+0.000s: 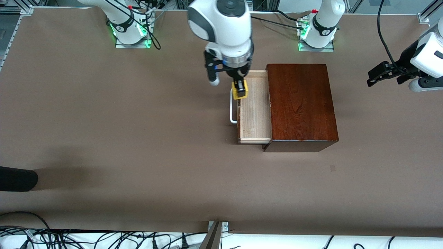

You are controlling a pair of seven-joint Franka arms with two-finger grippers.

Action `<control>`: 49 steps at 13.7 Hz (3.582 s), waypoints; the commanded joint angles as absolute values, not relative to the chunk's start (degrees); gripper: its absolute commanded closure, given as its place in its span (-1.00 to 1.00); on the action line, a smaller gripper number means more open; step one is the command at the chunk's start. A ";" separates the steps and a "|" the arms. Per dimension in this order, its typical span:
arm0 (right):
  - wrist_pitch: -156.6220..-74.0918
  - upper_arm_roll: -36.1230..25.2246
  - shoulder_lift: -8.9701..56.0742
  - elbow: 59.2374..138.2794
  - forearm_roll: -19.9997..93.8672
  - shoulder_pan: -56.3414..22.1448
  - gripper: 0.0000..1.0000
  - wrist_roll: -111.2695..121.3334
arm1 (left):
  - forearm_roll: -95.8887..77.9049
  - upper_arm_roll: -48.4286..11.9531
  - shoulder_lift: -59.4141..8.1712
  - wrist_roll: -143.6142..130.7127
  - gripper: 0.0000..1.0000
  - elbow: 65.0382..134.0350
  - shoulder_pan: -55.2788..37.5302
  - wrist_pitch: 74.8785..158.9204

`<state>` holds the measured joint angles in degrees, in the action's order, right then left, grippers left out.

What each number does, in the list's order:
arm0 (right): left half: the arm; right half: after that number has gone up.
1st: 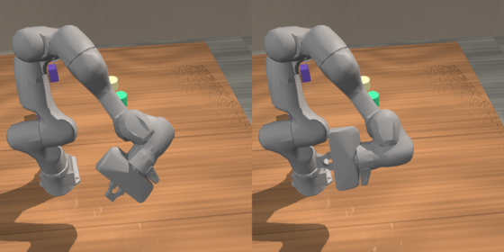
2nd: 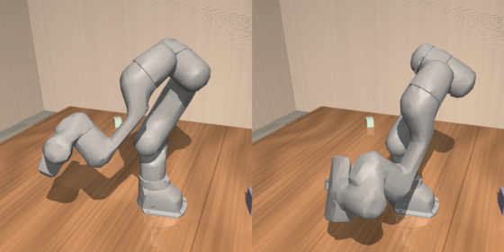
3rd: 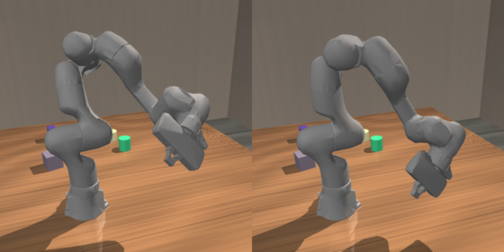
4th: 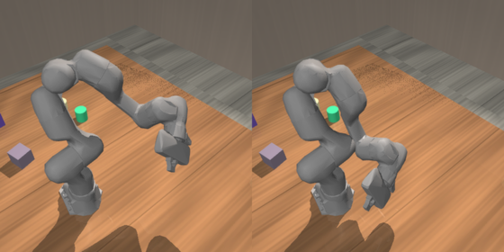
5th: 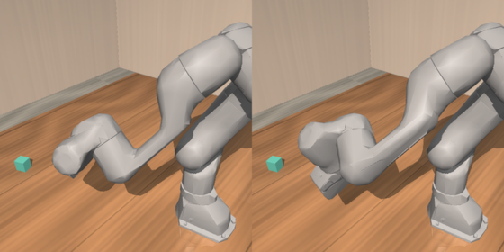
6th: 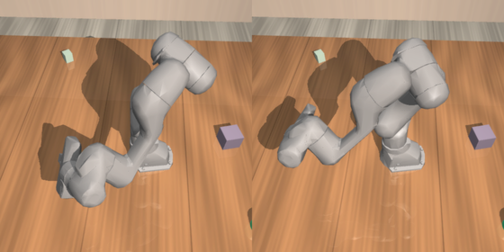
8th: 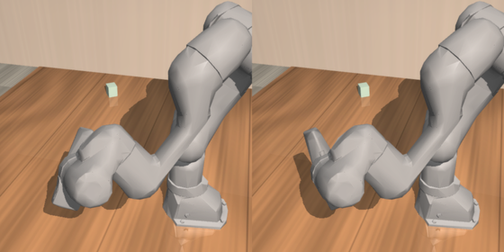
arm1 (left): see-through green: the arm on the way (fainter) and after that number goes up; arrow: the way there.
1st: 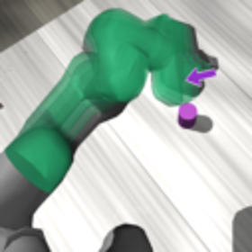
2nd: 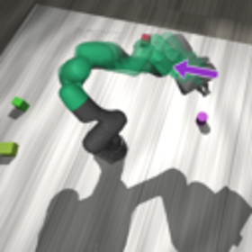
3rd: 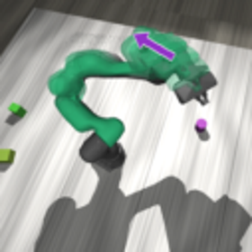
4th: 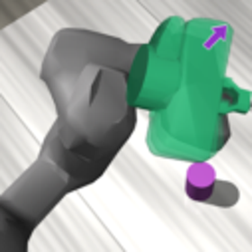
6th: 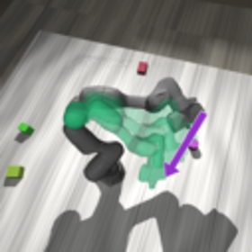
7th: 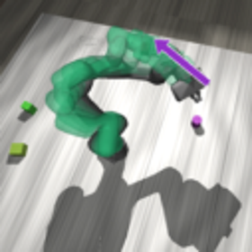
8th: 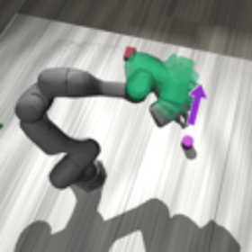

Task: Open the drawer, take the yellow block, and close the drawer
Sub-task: 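Lift the yellow cube out and carry it away from the box, then set the yellow cube on the table and open the right gripper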

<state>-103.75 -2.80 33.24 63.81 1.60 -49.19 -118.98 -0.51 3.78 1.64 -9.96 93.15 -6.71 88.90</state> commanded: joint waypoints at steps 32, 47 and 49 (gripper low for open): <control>-123.22 -2.11 53.00 68.55 3.34 -15.65 -1.00 -7.91 | -1.23 0.62 -2.18 -9.06 -1.00 90.88 -7.21 90.18; -98.36 -13.70 24.54 76.63 2.64 -15.21 -1.00 -6.43 | -5.10 -14.41 -13.26 -56.28 -1.00 82.01 -10.27 86.84; -95.29 -15.46 20.85 78.48 2.46 -15.21 -1.00 -5.02 | -5.54 -14.41 -15.89 -69.19 -1.00 81.74 -15.09 87.10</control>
